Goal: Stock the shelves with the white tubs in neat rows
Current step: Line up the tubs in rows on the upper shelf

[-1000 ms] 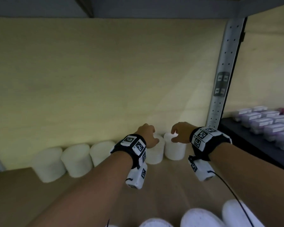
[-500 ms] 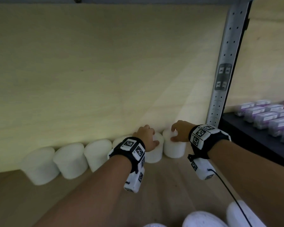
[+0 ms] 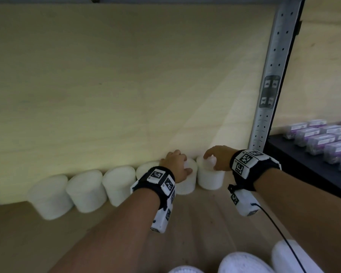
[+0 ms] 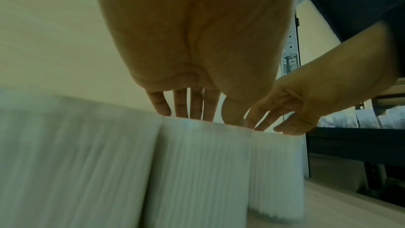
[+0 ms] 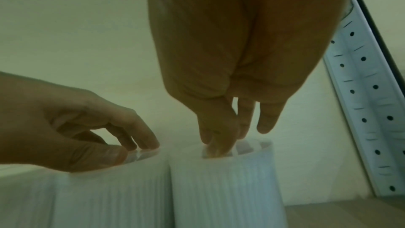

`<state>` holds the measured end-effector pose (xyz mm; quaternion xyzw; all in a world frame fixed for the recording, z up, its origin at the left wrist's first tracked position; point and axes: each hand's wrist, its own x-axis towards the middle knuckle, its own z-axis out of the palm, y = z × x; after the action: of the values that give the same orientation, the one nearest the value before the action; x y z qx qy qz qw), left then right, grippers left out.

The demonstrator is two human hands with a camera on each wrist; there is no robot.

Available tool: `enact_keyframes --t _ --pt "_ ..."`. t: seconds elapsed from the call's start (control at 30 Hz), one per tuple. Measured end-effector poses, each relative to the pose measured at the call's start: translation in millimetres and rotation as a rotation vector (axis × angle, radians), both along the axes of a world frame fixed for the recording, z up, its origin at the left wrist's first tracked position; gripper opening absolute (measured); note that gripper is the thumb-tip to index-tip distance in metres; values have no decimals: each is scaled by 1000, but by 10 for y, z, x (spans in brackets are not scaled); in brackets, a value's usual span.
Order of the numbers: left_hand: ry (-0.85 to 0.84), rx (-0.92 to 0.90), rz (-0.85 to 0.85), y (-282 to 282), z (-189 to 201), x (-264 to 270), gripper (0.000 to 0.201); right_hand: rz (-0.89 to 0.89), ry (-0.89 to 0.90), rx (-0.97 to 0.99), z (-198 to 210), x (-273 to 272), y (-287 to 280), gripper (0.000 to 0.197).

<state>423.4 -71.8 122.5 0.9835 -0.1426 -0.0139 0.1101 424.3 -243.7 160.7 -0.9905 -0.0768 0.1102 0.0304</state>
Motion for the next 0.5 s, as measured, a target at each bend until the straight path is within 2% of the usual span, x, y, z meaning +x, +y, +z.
enact_keyframes --t 0.2,0.33,0.5 --pt "-6 7 2 -14 2 -12 52 -39 -32 88 1 30 34 48" --pt "-11 1 6 -14 0 -10 53 -85 -31 19 -47 22 52 60" --pt "-3 -11 3 -11 0 4 53 -73 -34 -2 -73 33 37 62"
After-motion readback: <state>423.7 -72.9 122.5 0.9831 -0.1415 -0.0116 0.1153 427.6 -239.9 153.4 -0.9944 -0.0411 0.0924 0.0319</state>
